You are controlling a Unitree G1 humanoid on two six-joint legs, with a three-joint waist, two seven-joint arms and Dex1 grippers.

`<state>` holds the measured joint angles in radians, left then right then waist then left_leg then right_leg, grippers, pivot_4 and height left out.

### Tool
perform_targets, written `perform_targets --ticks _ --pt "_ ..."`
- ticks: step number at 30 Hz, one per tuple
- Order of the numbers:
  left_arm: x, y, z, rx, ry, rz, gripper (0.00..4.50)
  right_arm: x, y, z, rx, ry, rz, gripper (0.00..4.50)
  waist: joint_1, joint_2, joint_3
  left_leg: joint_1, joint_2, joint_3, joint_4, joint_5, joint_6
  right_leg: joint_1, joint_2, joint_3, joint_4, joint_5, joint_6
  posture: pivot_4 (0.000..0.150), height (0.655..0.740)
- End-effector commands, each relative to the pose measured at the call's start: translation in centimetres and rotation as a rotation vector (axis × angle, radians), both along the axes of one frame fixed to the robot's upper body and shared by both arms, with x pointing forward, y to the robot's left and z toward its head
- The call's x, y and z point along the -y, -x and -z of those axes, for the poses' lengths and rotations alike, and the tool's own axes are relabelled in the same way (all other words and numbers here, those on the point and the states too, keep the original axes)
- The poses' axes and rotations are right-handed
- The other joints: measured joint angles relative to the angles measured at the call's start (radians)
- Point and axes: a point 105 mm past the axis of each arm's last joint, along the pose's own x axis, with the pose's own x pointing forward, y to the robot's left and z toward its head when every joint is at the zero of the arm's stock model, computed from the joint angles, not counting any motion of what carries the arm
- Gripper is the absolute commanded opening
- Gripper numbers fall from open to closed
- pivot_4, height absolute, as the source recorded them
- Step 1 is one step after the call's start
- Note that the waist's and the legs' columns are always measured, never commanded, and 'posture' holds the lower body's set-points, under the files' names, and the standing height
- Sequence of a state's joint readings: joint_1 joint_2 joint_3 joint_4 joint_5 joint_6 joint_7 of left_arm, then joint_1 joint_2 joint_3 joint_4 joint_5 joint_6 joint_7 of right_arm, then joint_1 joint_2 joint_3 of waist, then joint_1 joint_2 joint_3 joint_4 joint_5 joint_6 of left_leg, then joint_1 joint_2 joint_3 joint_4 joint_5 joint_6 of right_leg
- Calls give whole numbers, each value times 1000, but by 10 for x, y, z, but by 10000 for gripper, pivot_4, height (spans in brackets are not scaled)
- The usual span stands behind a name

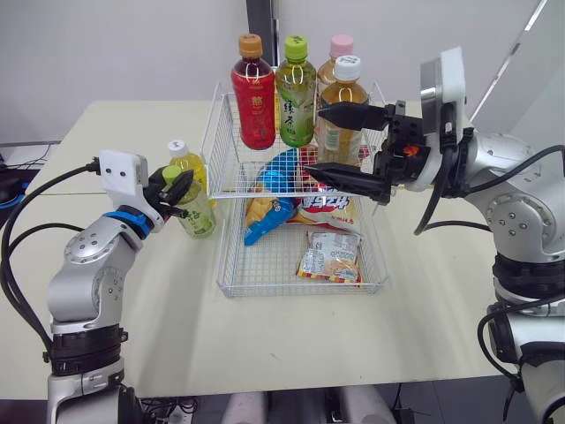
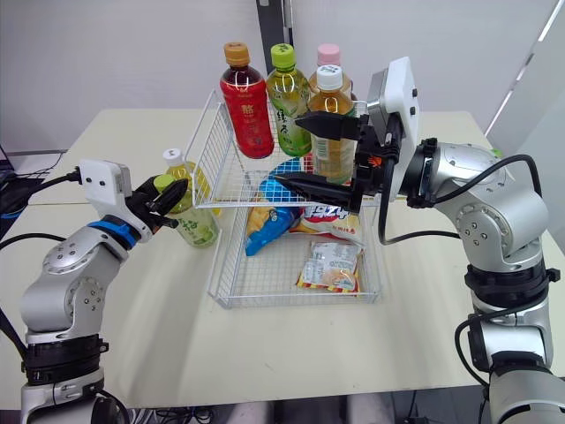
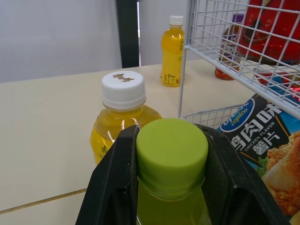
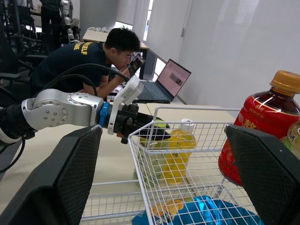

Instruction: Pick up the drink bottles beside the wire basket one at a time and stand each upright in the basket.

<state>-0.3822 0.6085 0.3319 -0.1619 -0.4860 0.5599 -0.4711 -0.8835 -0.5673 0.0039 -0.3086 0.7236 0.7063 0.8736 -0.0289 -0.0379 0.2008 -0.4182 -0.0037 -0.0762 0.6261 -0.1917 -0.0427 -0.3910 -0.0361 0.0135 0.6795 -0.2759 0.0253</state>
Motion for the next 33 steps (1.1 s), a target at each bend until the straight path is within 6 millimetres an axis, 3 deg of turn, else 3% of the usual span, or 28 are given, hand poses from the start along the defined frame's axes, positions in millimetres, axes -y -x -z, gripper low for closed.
perform_targets --ticks 1,4,12,16,20,26,33 --pt "-6 25 -59 132 -89 77 13554 0 5 -6 36 -3 -12 45000 -3 0 0 0 0 0 0 0 0 0 0 0 0 0 0 1500 7400" --pt "-13 42 -88 102 -176 155 13554 -3 7 -1 7 1 -42 45000 -6 0 1 -1 0 1 -3 0 0 -3 1 1 0 0 0 1500 7400" --pt "-18 78 -158 50 -109 393 13554 -7 1 0 17 -8 -40 45000 -4 0 2 -3 -1 1 -2 0 0 -4 0 0 0 -4 6 1500 7400" --pt "-6 85 -187 73 -97 500 13554 -8 -2 1 26 -10 -37 45000 -1 0 3 -3 -1 0 -2 0 0 -4 0 -1 0 -4 6 1500 7400" --pt "20 86 -218 131 -139 614 13554 -9 -3 0 37 -16 -29 45000 -3 0 3 -5 -2 0 -2 0 0 -5 1 -2 0 -5 7 1500 7400" --pt "55 79 -241 177 -168 755 13554 -6 -3 1 50 -12 4 45000 -4 0 3 -12 -2 1 0 0 0 -15 2 0 3 -5 7 1500 7400" --pt "96 49 -225 223 -151 831 13554 1 -3 0 62 -13 64 45000 -5 0 3 -13 -1 1 1 0 0 -16 1 1 3 -2 2 1500 7400"
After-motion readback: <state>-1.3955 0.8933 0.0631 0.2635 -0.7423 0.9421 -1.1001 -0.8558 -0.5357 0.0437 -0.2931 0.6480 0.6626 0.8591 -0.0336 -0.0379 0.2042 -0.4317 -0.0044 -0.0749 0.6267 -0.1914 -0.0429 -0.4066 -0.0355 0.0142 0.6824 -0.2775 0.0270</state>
